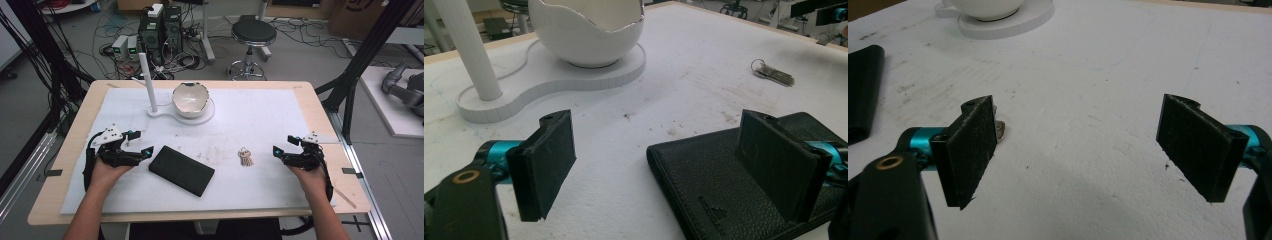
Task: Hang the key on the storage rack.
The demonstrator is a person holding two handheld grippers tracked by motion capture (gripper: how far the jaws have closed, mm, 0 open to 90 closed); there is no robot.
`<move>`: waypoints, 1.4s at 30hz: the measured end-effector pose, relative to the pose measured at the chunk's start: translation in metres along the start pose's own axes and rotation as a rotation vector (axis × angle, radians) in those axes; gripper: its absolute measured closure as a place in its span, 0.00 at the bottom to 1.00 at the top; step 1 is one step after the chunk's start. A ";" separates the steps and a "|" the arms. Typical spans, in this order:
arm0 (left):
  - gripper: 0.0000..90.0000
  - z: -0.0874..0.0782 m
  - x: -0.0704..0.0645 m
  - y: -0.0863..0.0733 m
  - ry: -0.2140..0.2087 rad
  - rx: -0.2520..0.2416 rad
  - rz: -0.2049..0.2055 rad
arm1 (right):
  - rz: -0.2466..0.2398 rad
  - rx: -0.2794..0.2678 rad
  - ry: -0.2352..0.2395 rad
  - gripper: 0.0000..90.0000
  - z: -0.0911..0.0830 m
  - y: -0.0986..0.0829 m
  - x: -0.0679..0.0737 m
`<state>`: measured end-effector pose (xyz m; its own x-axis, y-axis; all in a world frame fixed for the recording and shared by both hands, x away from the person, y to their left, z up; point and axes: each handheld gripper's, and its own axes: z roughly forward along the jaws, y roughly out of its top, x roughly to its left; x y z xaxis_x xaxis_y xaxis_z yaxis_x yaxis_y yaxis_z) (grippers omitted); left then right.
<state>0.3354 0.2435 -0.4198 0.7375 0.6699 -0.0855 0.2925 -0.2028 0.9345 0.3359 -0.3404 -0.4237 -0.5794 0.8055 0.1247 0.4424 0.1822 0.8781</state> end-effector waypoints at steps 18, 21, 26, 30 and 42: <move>0.18 0.001 0.000 -0.001 0.014 0.015 0.012 | 0.009 -0.024 -0.011 0.19 0.001 0.000 -0.002; 0.18 0.001 0.001 -0.001 0.016 0.014 0.003 | 0.012 -0.017 -0.017 0.19 0.001 0.000 -0.003; 0.18 0.002 0.000 -0.002 0.014 0.026 0.009 | 0.002 -0.009 -0.028 0.19 0.001 0.001 0.000; 0.18 0.002 -0.001 -0.002 0.009 0.021 0.009 | -0.015 -0.002 -0.036 0.19 0.006 0.006 0.006; 0.18 0.000 -0.002 -0.003 -0.002 0.021 0.012 | -0.043 0.051 -0.026 0.28 0.035 0.019 0.025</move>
<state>0.3329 0.2429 -0.4225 0.7424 0.6657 -0.0755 0.2964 -0.2253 0.9281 0.3540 -0.2971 -0.4202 -0.5807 0.8107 0.0743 0.4522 0.2454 0.8575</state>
